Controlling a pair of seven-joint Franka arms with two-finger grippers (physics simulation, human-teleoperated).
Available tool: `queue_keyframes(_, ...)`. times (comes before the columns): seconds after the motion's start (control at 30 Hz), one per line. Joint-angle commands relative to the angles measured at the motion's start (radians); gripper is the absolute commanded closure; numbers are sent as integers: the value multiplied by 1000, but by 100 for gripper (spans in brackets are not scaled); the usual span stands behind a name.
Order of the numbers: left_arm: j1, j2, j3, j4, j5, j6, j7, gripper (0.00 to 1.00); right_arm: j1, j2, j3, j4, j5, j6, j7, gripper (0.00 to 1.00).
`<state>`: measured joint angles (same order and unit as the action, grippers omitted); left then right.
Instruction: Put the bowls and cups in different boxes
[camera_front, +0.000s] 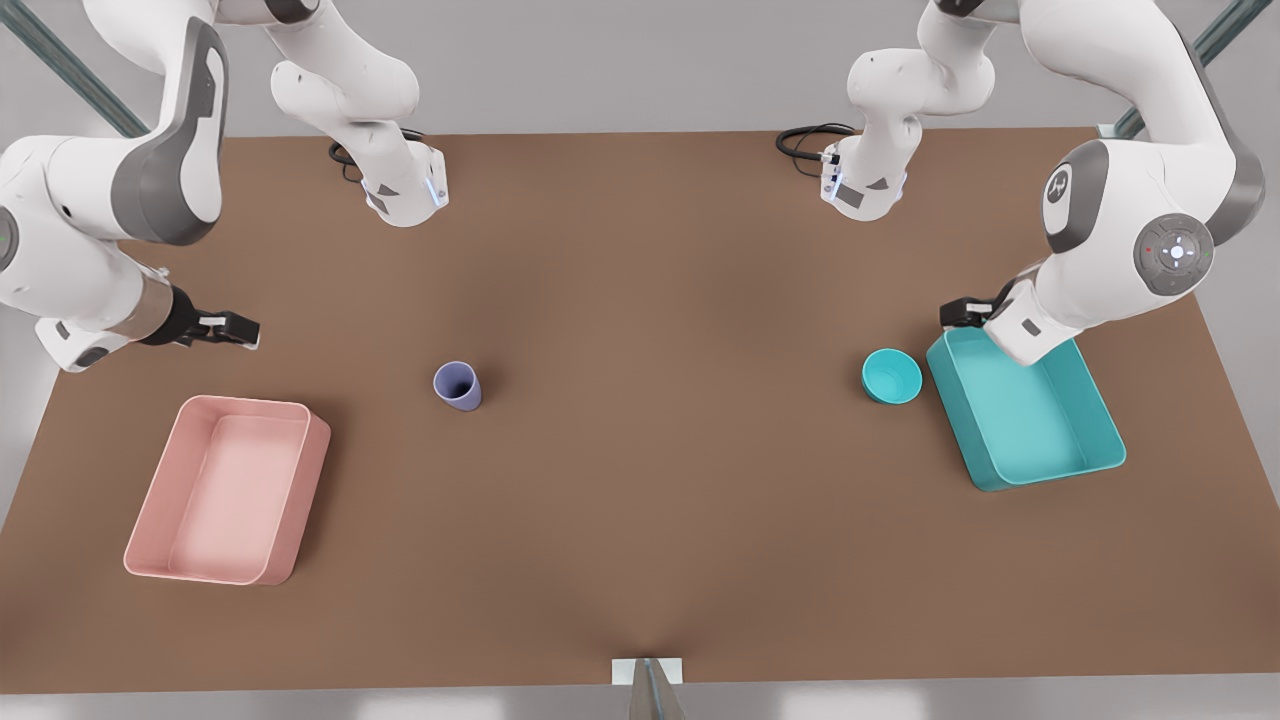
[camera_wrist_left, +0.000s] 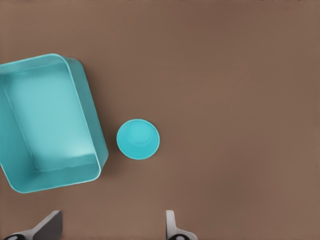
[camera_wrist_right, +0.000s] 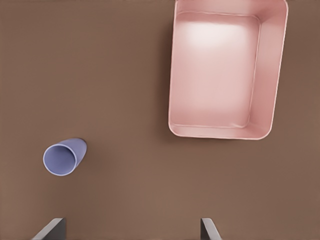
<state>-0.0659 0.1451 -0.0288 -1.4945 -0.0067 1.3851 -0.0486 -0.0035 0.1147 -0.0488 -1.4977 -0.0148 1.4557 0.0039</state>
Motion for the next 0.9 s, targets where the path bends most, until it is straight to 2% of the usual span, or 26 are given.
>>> queue_keyframes(0.0, 0, -1, 1, 0, 1, 14, -8, 0, -1, -1, 0, 1, 1, 15, -1, 0)
queue_keyframes(0.07, -35, 28, 1, -13, 4, 44, -11, 0, 10, 31, 6, 4, 9, 31, -8, 0)
queue_keyframes(0.13, -115, 56, 1, -194, 69, 294, -19, 0, 114, 154, 7, 36, 9, 115, -21, 0)
queue_keyframes(0.2, -161, 136, 1, -251, 79, 462, -20, 0, 192, 247, 7, 57, 21, 190, 11, 0)
queue_keyframes(0.27, -198, 180, 1, -303, 152, 543, -60, 0, 224, 269, 7, -19, 21, 313, 31, 0)
queue_keyframes(0.33, -192, 179, 6, -458, 157, 722, -76, 0, 235, 266, 9, -133, 23, 460, 57, 0)
queue_keyframes(0.4, -178, 182, 32, -546, 157, 767, -76, 0, 235, 212, 9, -260, 27, 541, 59, 0)
queue_keyframes(0.53, -170, 218, 38, -609, 155, 850, -145, 0, 249, 112, 10, -513, 27, 781, 80, 0)
queue_keyframes(0.7, -183, 218, 38, -644, 155, 848, -191, 0, 258, 91, 12, -641, 84, 873, 110, 0)
queue_keyframes(0.87, -176, 240, 38, -655, 155, 842, -266, 0, 270, 59, 10, -731, 84, 881, 199, 0)
